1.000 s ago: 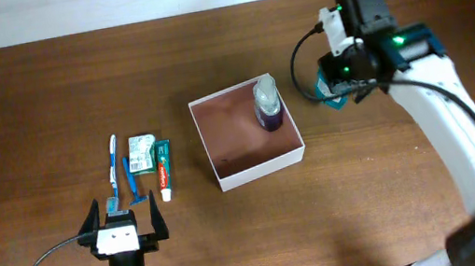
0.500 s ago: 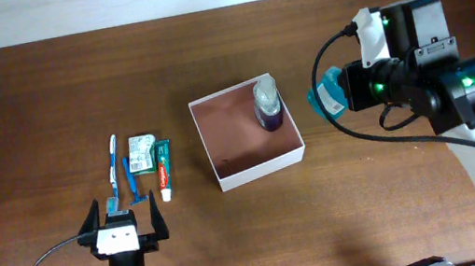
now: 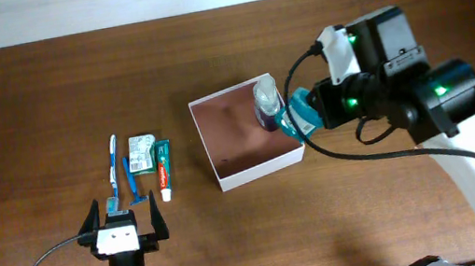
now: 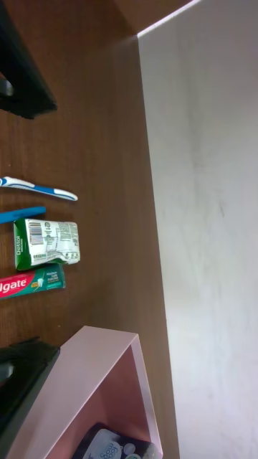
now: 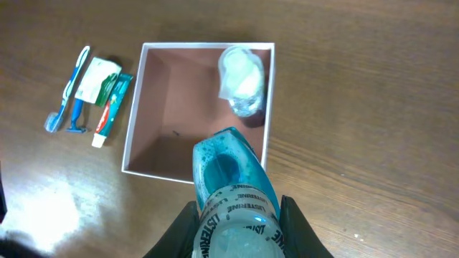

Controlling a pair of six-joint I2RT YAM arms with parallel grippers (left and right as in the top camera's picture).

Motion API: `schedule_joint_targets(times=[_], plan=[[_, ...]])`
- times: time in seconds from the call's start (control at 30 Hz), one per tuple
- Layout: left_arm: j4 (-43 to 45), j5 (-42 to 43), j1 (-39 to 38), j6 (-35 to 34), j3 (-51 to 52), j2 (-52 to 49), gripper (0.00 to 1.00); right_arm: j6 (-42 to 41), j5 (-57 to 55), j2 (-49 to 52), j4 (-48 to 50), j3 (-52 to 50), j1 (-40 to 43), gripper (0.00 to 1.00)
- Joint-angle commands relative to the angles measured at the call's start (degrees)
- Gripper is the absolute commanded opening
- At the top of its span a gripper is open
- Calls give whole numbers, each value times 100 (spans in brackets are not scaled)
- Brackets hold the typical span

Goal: Pack container
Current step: 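Lift the mouthwash bottle and carry it over the box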

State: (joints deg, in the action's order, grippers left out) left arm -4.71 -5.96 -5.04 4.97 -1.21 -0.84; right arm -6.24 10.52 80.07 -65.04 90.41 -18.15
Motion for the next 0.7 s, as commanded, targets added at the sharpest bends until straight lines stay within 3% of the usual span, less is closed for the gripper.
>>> schedule_joint_targets(times=[0.0, 0.67], plan=[[13, 63, 33, 74, 48, 55, 99, -227, -83, 162, 74, 50, -142, 20], [13, 63, 33, 74, 50, 55, 100, -557, -74, 1222, 402, 50, -444, 20]])
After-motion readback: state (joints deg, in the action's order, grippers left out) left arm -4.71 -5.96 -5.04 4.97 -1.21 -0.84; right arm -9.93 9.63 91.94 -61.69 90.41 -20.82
